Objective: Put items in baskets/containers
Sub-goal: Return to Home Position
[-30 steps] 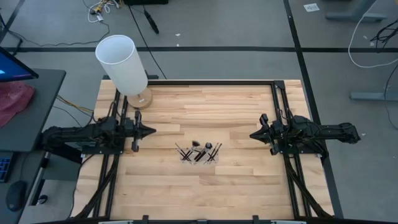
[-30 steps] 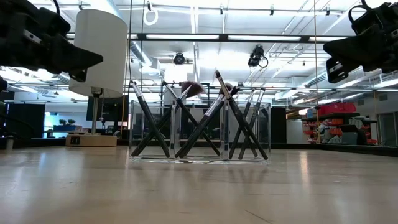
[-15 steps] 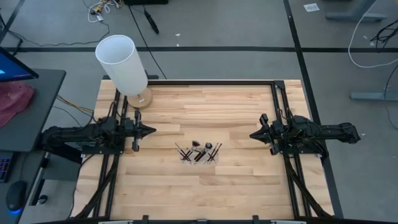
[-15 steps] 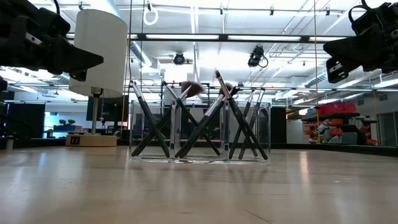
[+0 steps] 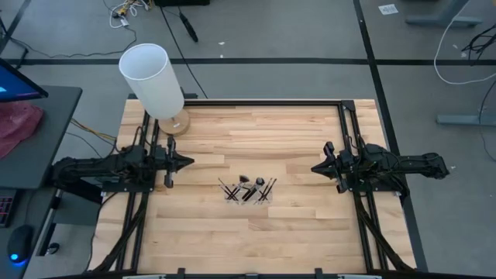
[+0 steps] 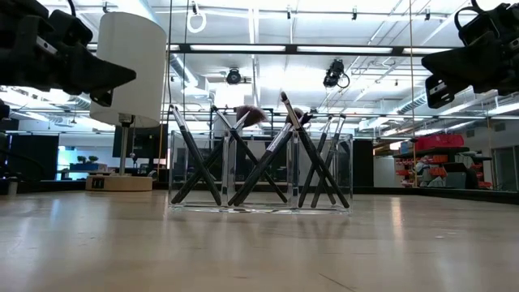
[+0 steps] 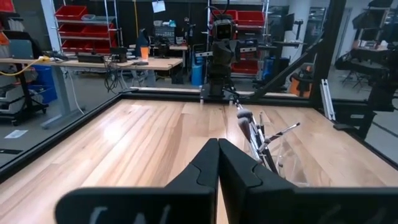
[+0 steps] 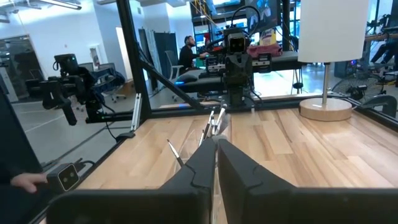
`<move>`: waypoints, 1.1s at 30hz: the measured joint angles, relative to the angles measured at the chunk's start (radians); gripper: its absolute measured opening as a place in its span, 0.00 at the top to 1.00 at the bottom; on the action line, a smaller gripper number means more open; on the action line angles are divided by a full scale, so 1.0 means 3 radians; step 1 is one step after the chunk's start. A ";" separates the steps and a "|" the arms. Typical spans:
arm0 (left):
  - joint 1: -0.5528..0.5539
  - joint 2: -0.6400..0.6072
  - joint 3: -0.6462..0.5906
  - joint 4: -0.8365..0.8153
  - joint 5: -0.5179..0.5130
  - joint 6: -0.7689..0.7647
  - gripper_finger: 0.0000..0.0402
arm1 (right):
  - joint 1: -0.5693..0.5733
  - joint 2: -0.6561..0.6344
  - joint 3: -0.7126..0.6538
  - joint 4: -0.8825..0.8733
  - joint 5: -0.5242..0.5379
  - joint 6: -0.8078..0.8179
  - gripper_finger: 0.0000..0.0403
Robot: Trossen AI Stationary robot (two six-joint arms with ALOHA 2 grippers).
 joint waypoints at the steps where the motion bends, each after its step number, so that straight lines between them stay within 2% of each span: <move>1: -0.0001 0.0000 0.0000 0.0008 0.0000 -0.0001 0.97 | -0.0001 0.0001 0.0000 0.0000 0.0000 0.0000 0.94; 33: -0.0001 0.0000 0.0001 0.0043 0.0011 0.0001 0.97 | 0.0000 0.0000 0.0000 0.0000 0.0000 -0.0001 0.94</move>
